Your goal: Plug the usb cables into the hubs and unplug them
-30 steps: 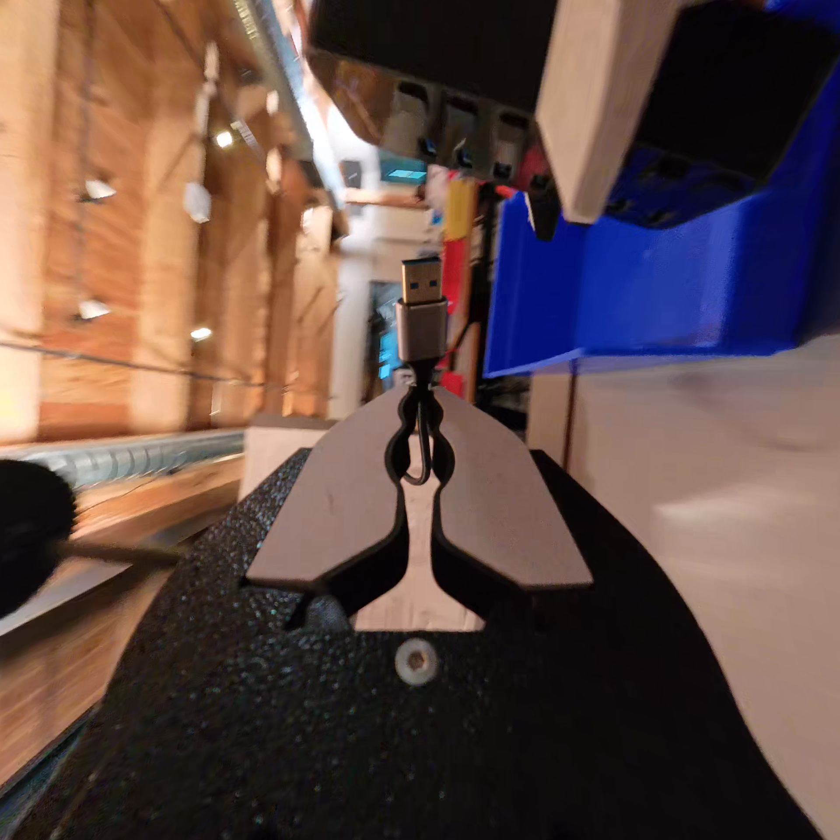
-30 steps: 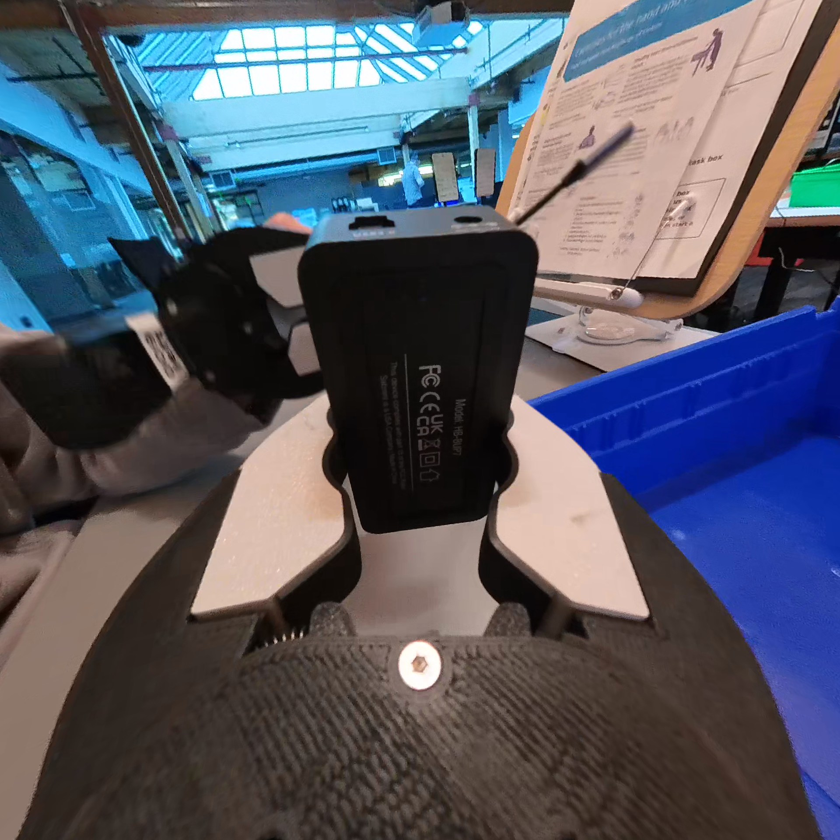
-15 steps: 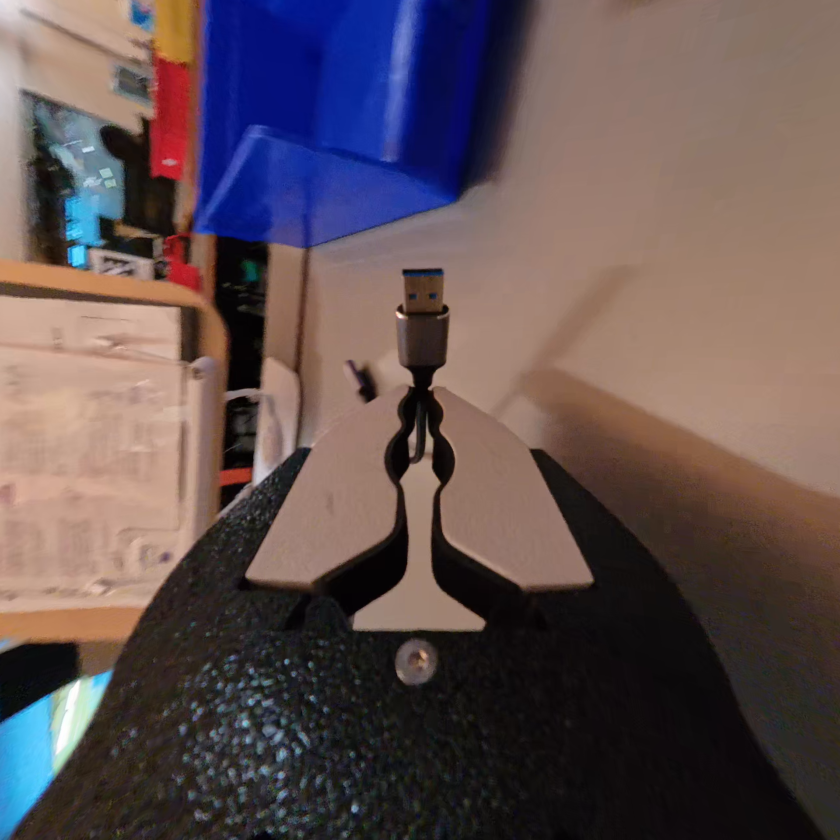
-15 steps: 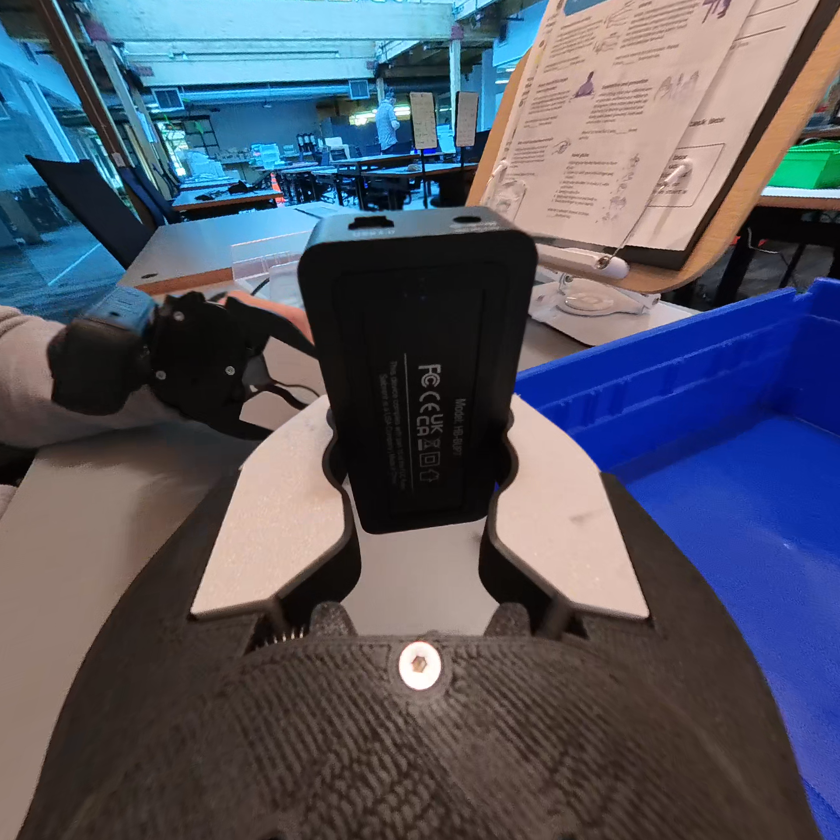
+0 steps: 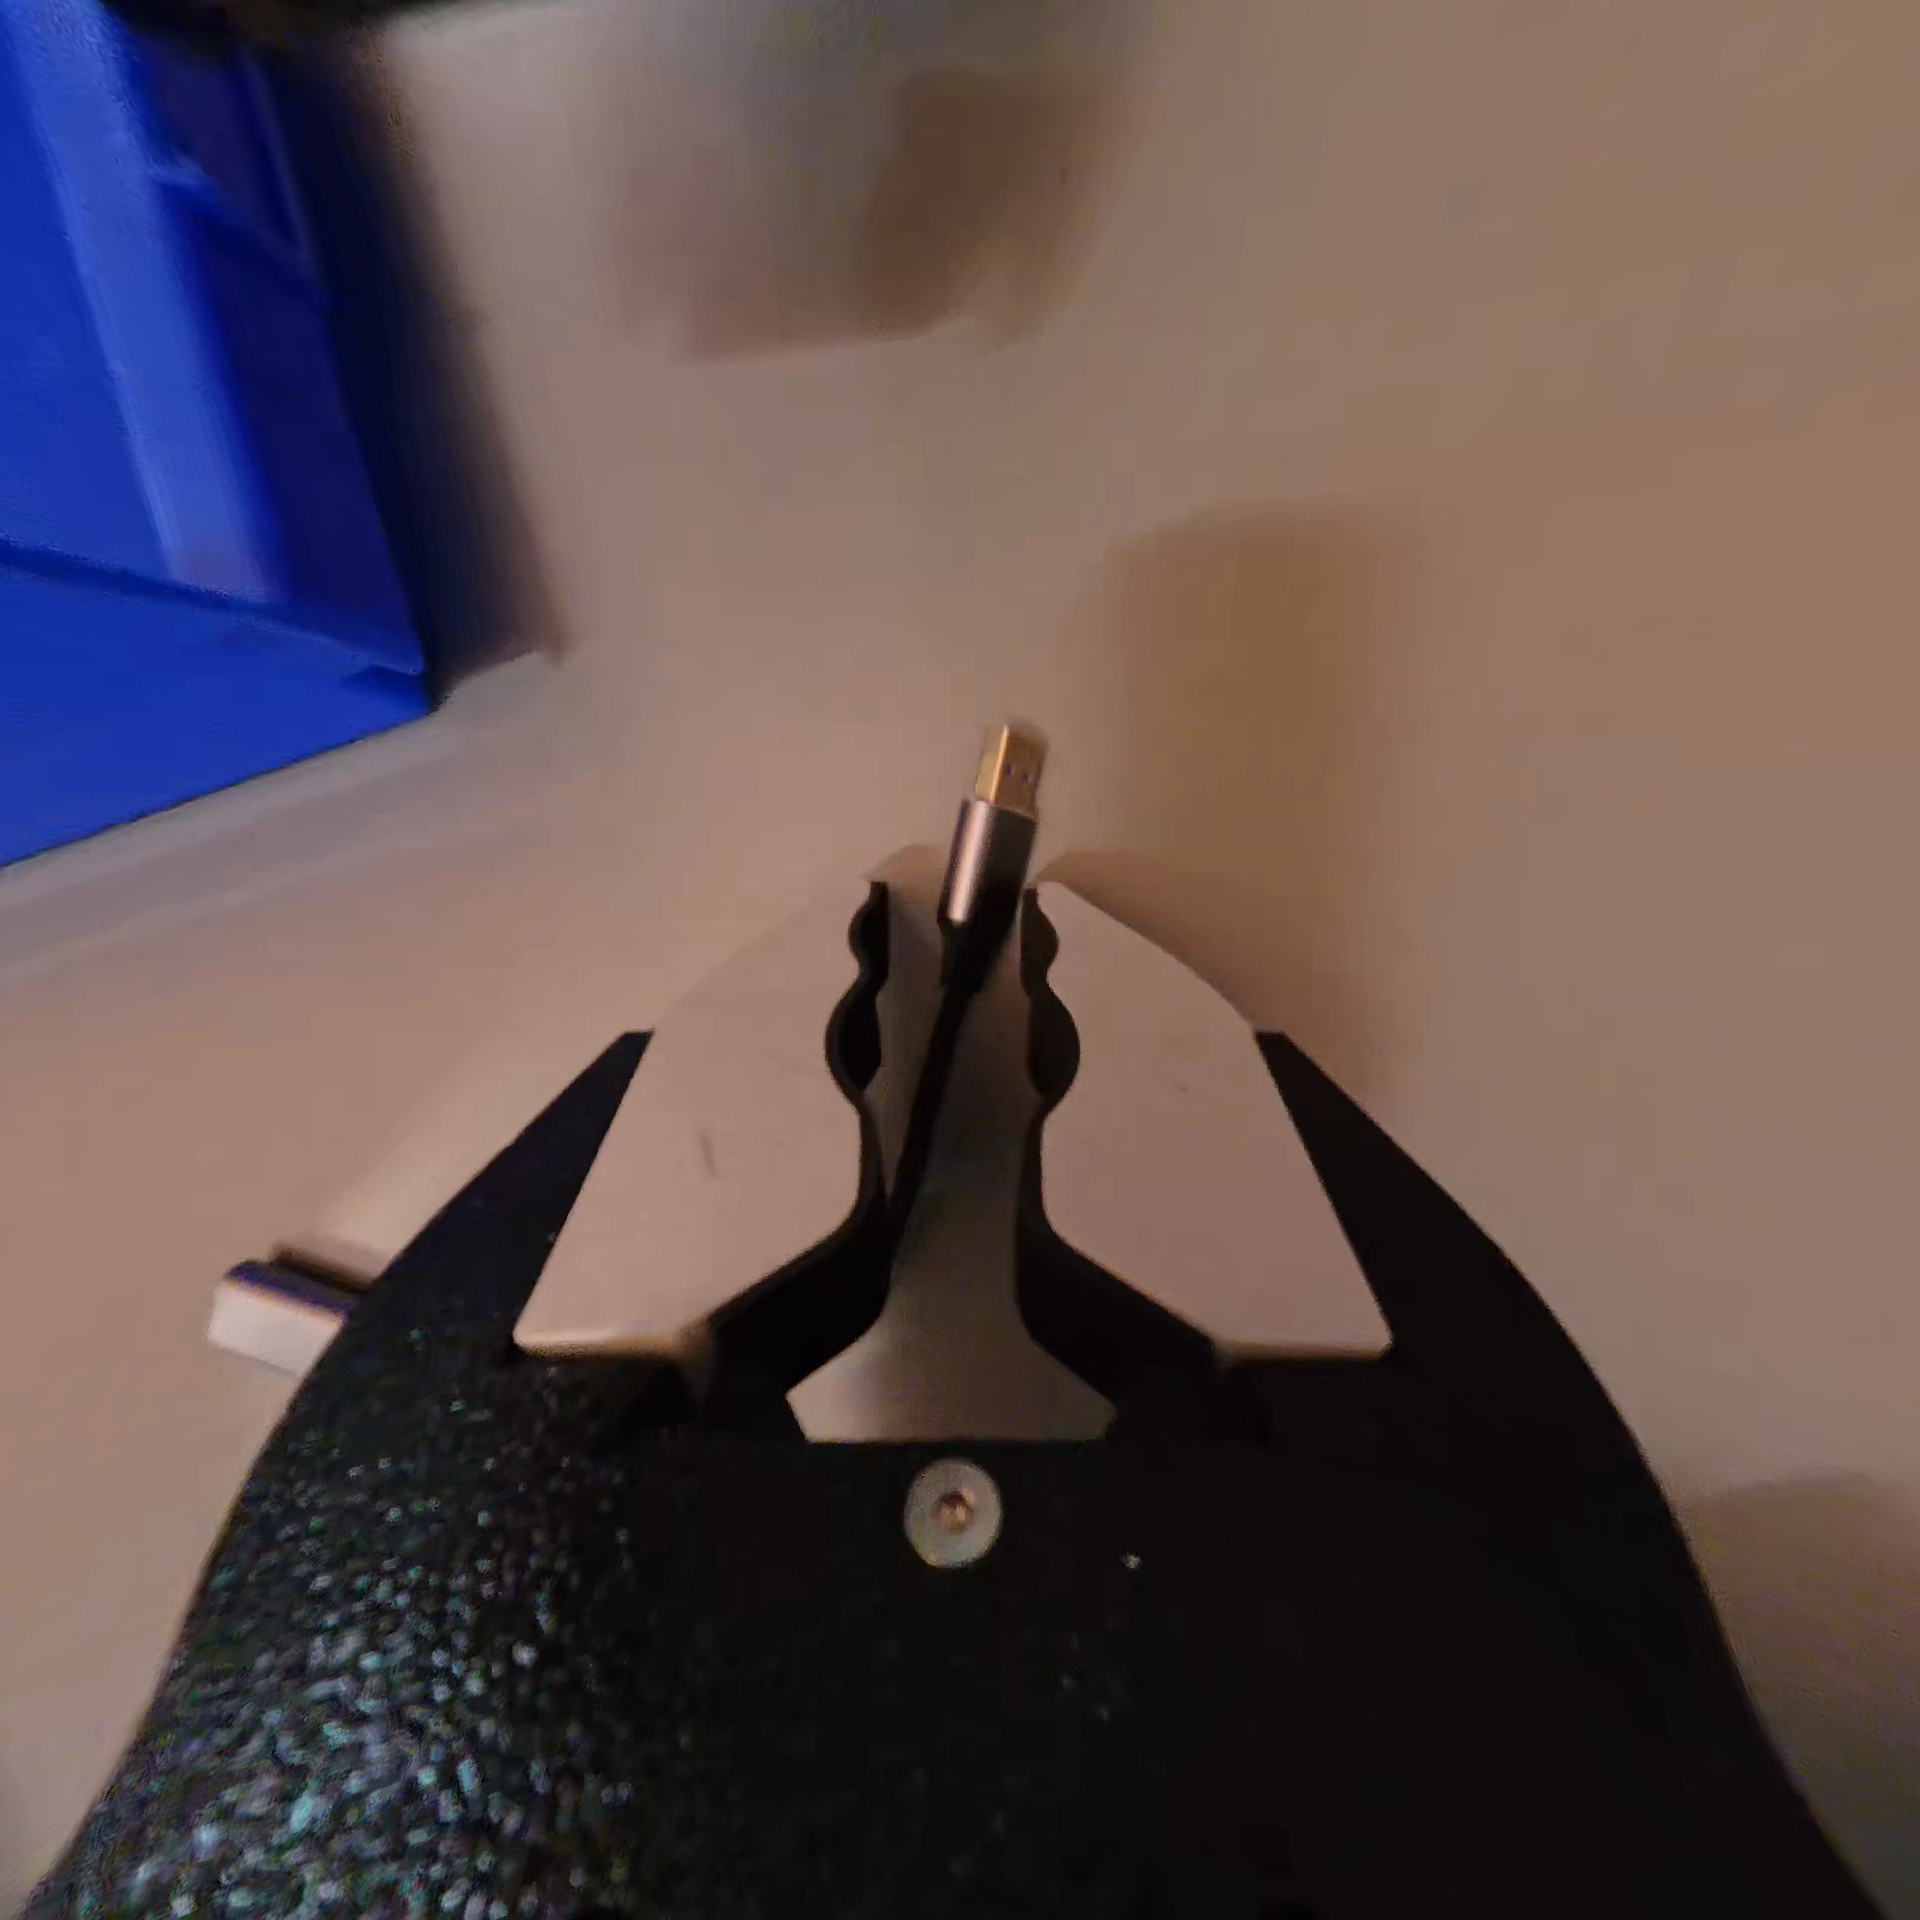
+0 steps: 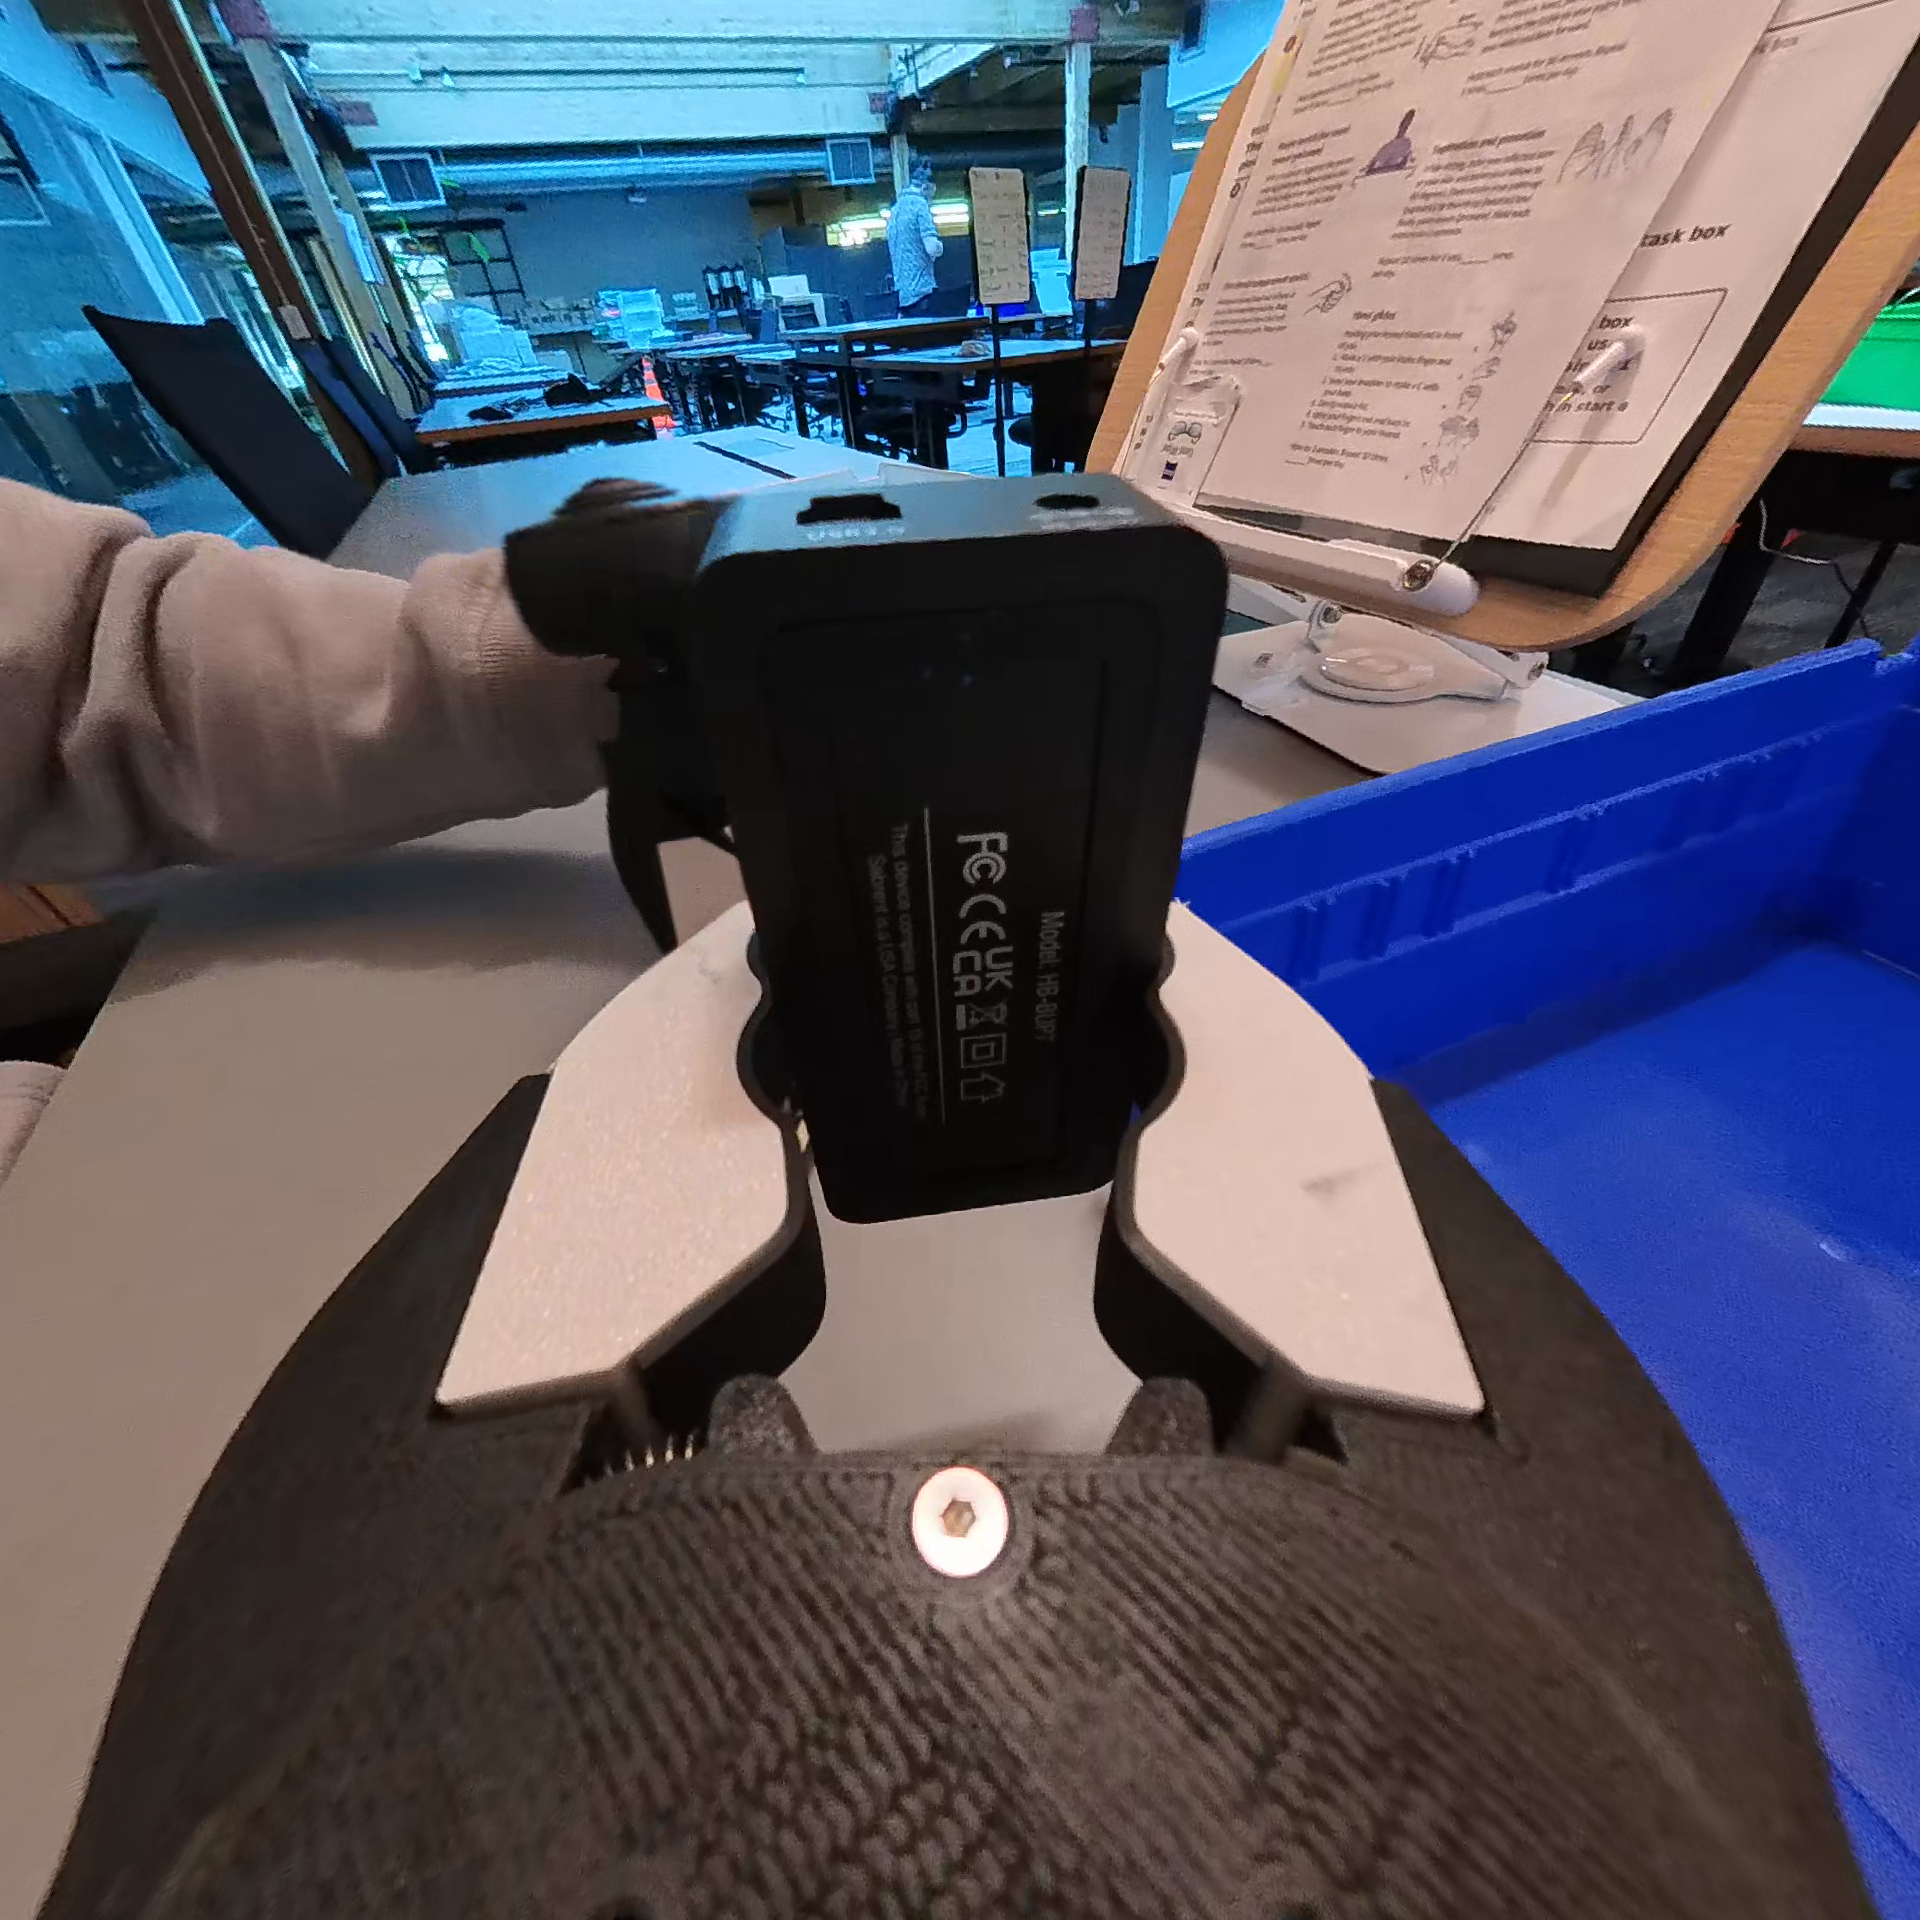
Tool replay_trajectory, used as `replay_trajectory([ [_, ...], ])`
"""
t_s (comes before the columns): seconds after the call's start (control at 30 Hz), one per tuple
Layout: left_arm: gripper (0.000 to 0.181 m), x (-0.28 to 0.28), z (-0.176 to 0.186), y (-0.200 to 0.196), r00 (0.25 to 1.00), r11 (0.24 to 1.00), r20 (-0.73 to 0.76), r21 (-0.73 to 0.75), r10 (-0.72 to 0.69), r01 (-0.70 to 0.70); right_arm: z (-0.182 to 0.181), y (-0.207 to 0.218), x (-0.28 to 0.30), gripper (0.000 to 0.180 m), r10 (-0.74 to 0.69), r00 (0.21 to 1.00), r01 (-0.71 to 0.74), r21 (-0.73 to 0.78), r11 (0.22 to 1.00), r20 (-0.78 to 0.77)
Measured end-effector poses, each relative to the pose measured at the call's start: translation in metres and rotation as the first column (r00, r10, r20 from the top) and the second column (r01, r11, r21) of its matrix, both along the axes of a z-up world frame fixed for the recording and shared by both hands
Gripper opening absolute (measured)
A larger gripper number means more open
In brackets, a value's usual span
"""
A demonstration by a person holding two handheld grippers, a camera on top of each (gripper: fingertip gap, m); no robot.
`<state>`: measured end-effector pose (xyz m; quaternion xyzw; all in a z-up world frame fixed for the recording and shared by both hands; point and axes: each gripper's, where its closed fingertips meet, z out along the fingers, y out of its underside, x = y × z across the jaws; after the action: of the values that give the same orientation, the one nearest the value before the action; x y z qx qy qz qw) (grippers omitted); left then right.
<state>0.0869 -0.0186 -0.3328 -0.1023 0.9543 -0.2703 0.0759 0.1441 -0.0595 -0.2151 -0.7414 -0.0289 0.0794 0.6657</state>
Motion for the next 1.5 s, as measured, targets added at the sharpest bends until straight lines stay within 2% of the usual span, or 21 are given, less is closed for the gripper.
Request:
replay_trajectory([
  [0.03, 0.02, 0.0, 0.0, -0.001, 1.0, 1.0, -0.023, -0.024, -0.003, 0.002, 0.001, 0.0, 0.0, 0.065, -0.001, 1.0, 0.001, 0.004, 1.0, -0.003],
  [0.07, 0.013, 0.001, 0.0, 0.0, 1.0, 0.999, -0.023, -0.032, 0.007, -0.007, 0.002, -0.001, 0.001, 0.065, -0.006, 1.0, 0.006, 0.009, 1.0, -0.008],
  [0.13, 0.013, 0.002, 0.0, -0.001, 0.999, 1.0, 0.029, -0.025, -0.013, 0.014, 0.004, -0.001, 0.005, 0.065, -0.022, 0.999, 0.023, 0.024, 0.999, -0.034],
  [0.23, 0.012, 0.013, 0.003, 0.004, 0.969, 0.998, 0.247, 0.061, -0.008, -0.007, 0.008, -0.001, 0.008, 0.065, -0.037, 0.996, 0.04, 0.041, 0.998, -0.076],
  [0.27, 0.012, 0.024, 0.011, 0.007, 0.929, 0.995, 0.37, 0.086, 0.021, -0.057, 0.008, 0.0, 0.009, 0.065, -0.042, 0.995, 0.046, 0.041, 0.998, -0.085],
  [0.33, 0.011, 0.04, 0.041, 0.01, 0.809, 0.985, 0.584, 0.086, 0.074, -0.152, 0.01, 0.0, 0.012, 0.065, -0.06, 0.993, 0.066, 0.05, 0.997, -0.105],
  [0.37, 0.011, 0.048, 0.064, 0.012, 0.708, 0.974, 0.697, 0.064, 0.113, -0.218, 0.012, 0.0, 0.012, 0.065, -0.059, 0.992, 0.066, 0.059, 0.996, -0.112],
  [0.43, 0.01, 0.057, 0.113, 0.018, 0.434, 0.936, 0.893, 0.048, 0.117, -0.35, 0.015, -0.001, 0.011, 0.065, -0.052, 0.991, 0.062, 0.081, 0.995, -0.12],
  [0.47, 0.01, 0.057, 0.136, 0.021, 0.28, 0.906, 0.957, 0.053, 0.074, -0.42, 0.018, -0.001, 0.01, 0.065, -0.039, 0.991, 0.051, 0.097, 0.994, -0.126],
  [0.5, 0.009, 0.056, 0.152, 0.019, 0.168, 0.881, 0.986, 0.073, 0.007, -0.468, 0.021, -0.002, 0.007, 0.065, -0.022, 0.99, 0.037, 0.114, 0.993, -0.136],
  [0.57, 0.009, 0.055, 0.166, 0.012, 0.031, 0.844, 0.994, 0.102, -0.1, -0.526, 0.026, -0.001, 0.002, 0.065, 0.011, 0.988, 0.011, 0.142, 0.99, -0.154],
  [0.63, 0.009, 0.056, 0.167, 0.006, -0.022, 0.833, 0.99, 0.103, -0.137, -0.544, 0.026, 0.001, -0.005, 0.065, 0.042, 0.989, -0.021, 0.147, 0.989, -0.144],
  [0.77, 0.008, 0.058, 0.153, -0.01, -0.003, 0.837, 0.977, 0.182, -0.215, -0.516, 0.02, 0.007, -0.017, 0.065, 0.083, 0.99, -0.07, 0.117, 0.991, -0.114],
  [0.83, 0.008, 0.057, 0.144, -0.016, 0.045, 0.861, 0.983, 0.18, -0.181, -0.476, 0.017, 0.008, -0.018, 0.065, 0.088, 0.991, -0.077, 0.101, 0.992, -0.102],
  [0.93, 0.008, 0.056, 0.145, -0.016, 0.063, 0.874, 0.984, 0.177, -0.167, -0.453, 0.011, 0.006, -0.017, 0.065, 0.085, 0.995, -0.08, 0.07, 0.994, -0.061],
  [1.0, 0.008, 0.053, 0.142, -0.023, 0.122, 0.915, 0.983, 0.173, -0.138, -0.364, 0.012, 0.002, -0.017, 0.065, 0.097, 0.994, -0.092, 0.083, 0.992, -0.055],
  [1.1, 0.008, 0.051, 0.145, -0.022, 0.169, 0.924, 0.978, 0.171, -0.119, -0.342, 0.016, -0.003, -0.019, 0.065, 0.127, 0.99, -0.121, 0.103, 0.987, -0.054],
  [1.23, 0.008, 0.051, 0.146, -0.021, 0.169, 0.914, 0.975, 0.195, -0.142, -0.356, 0.018, -0.003, -0.023, 0.065, 0.152, 0.986, -0.143, 0.119, 0.983, -0.068],
  [1.5, 0.008, 0.051, 0.139, -0.025, 0.227, 0.919, 0.965, 0.201, -0.128, -0.338, 0.016, 0.0, -0.024, 0.065, 0.141, 0.989, -0.134, 0.12, 0.984, -0.052],
])
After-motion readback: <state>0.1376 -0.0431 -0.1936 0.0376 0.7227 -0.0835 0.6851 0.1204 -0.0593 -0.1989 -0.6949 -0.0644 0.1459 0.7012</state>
